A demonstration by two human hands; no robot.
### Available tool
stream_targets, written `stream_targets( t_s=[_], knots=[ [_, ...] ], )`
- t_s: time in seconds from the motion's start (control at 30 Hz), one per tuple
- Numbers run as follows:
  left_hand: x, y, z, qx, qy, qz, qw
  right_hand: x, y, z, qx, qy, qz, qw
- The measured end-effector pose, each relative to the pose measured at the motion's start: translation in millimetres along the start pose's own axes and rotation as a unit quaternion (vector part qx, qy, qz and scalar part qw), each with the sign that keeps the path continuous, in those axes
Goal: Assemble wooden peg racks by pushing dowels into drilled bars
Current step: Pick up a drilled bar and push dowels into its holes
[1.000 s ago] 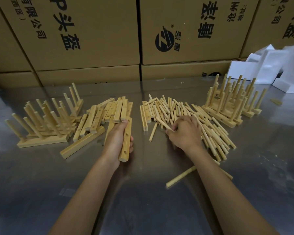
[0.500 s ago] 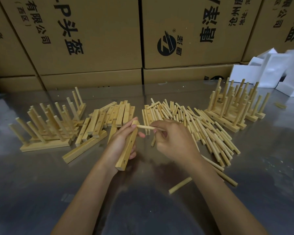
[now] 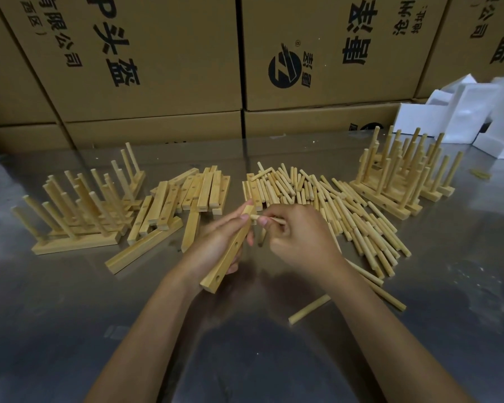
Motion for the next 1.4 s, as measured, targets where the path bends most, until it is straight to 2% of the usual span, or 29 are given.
stream_targets(
  t_s=[0.1, 0.17, 0.27, 0.33, 0.4, 0.47, 0.53, 0.73, 0.8, 0.93, 1.07, 1.23, 1.4],
  knots=[
    [1, 1, 1, 0.030, 0.009, 0.018, 0.999, -1, 2, 2, -0.028, 0.002, 0.016, 0.999],
    [2, 2, 1, 0.032, 0.024, 0.001, 0.999, -3, 2, 3, -0.039, 0.024, 0.067, 0.997],
    [8, 3, 2, 0.034, 0.092, -0.037, 0.994, -1, 5, 7, -0.095, 0.120, 0.197, 0.968],
    [15, 3, 3, 0.044, 0.131, -0.074, 0.988, -1, 12, 8, -0.138, 0.185, 0.202, 0.952],
    [20, 5, 2, 0.052, 0.146, -0.107, 0.982, -6, 15, 8, -0.135, 0.149, 0.089, 0.976],
    [20, 6, 0, 0.059, 0.144, -0.137, 0.978, -21, 12, 7, -0.090, 0.035, -0.016, 0.995],
    [18, 7, -1, 0.065, 0.126, -0.168, 0.976, -37, 6, 7, -0.050, -0.049, -0.076, 0.995],
    [21, 10, -2, 0.084, 0.129, -0.177, 0.972, -31, 4, 4, -0.066, -0.114, -0.052, 0.990],
    [23, 10, -1, 0.083, 0.143, -0.175, 0.971, -18, 2, 0, -0.061, -0.114, -0.021, 0.991],
    [24, 8, 1, 0.076, 0.169, -0.164, 0.969, -3, -20, -2, 0.008, -0.039, 0.101, 0.994],
    [20, 7, 1, 0.064, 0.178, -0.146, 0.971, -8, -41, -5, 0.090, 0.005, 0.010, 0.996],
    [19, 6, 1, 0.068, 0.181, -0.121, 0.974, -7, -40, -6, 0.111, 0.032, -0.049, 0.992],
    [19, 6, 1, 0.063, 0.190, -0.100, 0.975, -7, -36, -4, 0.110, 0.020, -0.015, 0.994]
  ],
)
Point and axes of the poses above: each hand's wrist, its own z-axis towards the middle knuckle, its own x-axis out of the back of the hand, y = z × x, the point moved 1 cm from there along z, towards the middle knuckle, and after that the axes turned 7 degrees about x, right-handed, at the moved point
